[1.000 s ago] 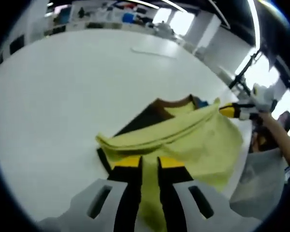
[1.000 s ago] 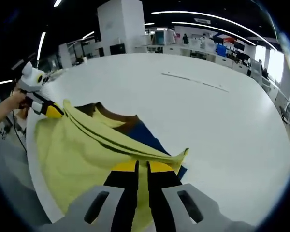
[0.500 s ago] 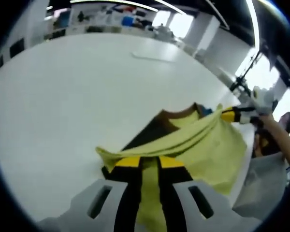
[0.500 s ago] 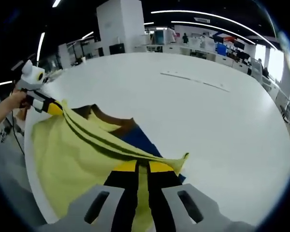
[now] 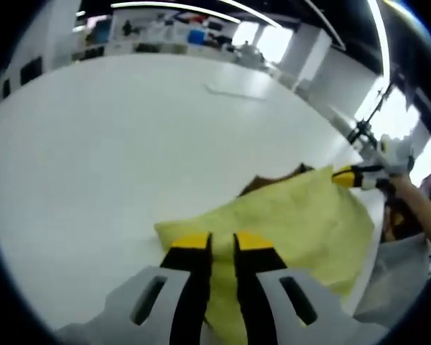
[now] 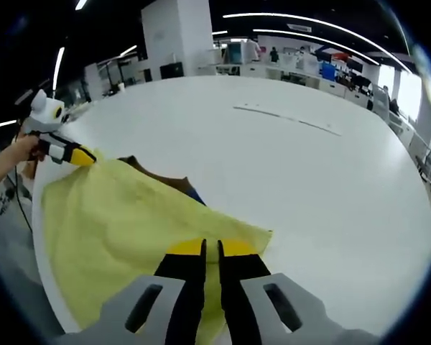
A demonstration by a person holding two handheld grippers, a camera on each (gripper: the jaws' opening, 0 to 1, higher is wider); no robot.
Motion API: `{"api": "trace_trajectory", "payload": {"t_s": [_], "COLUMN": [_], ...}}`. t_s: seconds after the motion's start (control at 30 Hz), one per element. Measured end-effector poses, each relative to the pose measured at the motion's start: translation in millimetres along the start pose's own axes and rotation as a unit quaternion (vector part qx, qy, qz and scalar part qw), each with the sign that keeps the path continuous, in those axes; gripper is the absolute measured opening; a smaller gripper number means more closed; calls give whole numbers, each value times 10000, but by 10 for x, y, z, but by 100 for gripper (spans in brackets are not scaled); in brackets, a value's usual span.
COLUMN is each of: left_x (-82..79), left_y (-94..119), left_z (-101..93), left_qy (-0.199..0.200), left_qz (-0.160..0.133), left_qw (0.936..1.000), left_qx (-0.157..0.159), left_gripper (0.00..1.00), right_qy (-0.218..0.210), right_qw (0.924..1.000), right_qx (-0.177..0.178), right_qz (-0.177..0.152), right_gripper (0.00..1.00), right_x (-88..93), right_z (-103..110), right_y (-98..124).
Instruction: Fold the garment on the visible template until the final outline fits inside the template.
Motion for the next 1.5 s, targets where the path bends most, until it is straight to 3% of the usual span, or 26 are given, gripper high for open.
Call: {"api": "trace_trajectory", "payload": {"t_s": [0.27,0.63,0.87,1.5], "left_x": [34,-22,-14,185], "left_y": [4,150,349,790], "left_z": [81,50,-11,-17], "left_qy": [17,-34,44,28], "left_qz": [62,-74,-225,-435], "left_qw": [10000,9999,9997,9990], "left_qx": [-76,-82,39,-96], "left_gripper": [9,11,14,20], "right_qy": [-43,42,131,160], "right_qw": [10000,9999,9998,9990], "right_qx": [47,51,73,281], "right_qz": [40,-84,-94,-324], "right_gripper": [7,10,13,20], "right_x": [26,-47,-7,80], "right_z": [-53,42,144,416], "right_y": [2,141,349,811]}}
Point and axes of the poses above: the point that each gripper's makers call its tool centre point, and the gripper's own axes: y roughly backward along the fingers, z roughly to its left, x roughly out of its underside, the point moved 4 cm from there along y, roughly backward along the fingers, and after that the axes turned 13 degrees about -x, right-handed, at the moved point
